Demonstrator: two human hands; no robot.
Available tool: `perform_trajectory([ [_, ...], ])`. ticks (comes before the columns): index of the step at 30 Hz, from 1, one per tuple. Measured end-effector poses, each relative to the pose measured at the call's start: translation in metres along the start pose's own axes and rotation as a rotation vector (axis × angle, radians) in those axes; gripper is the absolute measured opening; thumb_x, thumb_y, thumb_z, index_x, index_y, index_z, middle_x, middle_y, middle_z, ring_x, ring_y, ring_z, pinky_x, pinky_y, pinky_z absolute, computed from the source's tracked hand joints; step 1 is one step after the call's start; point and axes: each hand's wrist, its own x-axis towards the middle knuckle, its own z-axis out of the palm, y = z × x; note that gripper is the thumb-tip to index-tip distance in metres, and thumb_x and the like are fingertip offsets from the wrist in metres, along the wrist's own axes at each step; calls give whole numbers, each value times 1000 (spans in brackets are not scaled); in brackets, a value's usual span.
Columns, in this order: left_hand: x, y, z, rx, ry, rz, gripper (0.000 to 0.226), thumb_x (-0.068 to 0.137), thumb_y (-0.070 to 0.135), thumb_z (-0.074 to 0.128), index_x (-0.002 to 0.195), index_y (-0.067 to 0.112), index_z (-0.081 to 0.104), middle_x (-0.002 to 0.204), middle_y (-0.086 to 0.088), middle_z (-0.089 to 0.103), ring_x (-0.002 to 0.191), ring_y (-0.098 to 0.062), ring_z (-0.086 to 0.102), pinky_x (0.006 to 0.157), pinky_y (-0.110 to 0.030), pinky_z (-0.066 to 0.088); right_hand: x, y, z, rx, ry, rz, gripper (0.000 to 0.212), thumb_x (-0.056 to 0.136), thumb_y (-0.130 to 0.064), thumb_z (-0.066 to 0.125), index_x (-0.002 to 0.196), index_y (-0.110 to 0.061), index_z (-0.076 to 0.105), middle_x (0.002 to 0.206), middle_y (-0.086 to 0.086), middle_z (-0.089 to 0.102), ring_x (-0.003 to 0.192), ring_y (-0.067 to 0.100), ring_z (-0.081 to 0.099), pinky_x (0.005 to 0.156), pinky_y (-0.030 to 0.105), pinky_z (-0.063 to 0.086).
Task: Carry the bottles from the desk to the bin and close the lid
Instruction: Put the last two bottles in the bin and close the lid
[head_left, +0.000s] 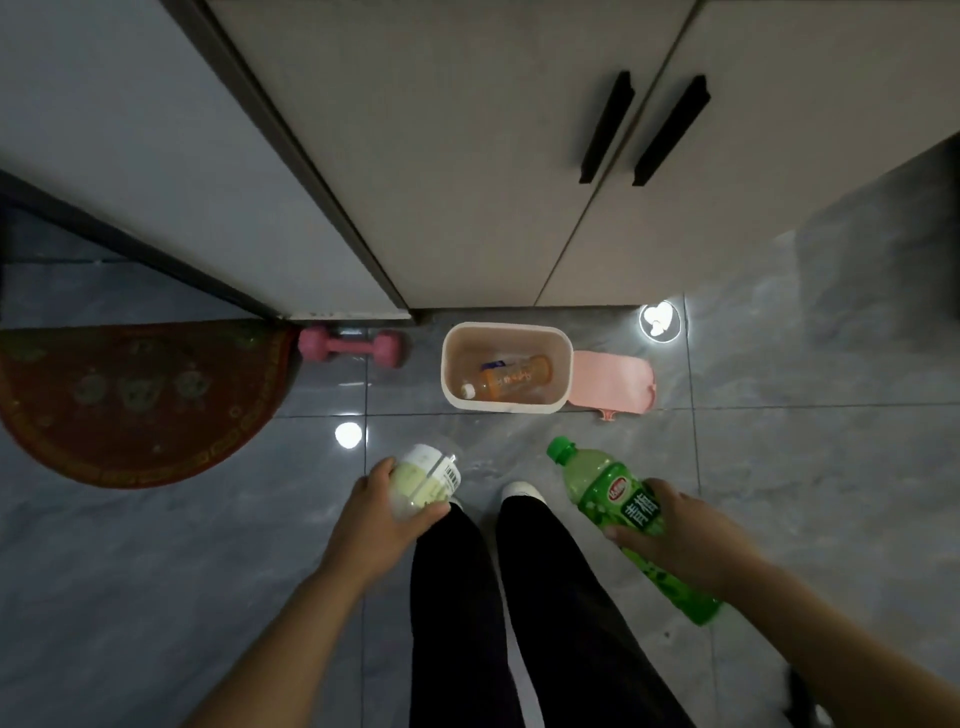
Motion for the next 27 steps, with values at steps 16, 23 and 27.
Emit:
perform_trajectory([
  [16,238,26,69,503,-57,411,83,72,49,68,139,18,30,136,-14,46,115,-36,54,85,-40,48,142,-50,74,130,152,-42,81,66,-76,50,133,-37,28,122,-10,60,81,6,53,63,17,43],
  [23,316,33,113,750,-92,521,92,72,41,71,146,22,19,148,-9,30,128,-33,42,91,-47,48,215,-43,88,119,211,-107,80,65,-77,51,132,-41,27,125,-15,57,84,3,51,63,15,38],
  [27,343,36,136,873,-9,640,84,72,38,68,142,18,26,144,-10,35,127,-33,41,97,-44,42,244,-33,94,100,211,-147,82,64,-77,52,133,-42,24,126,-14,56,91,5,56,67,16,41],
])
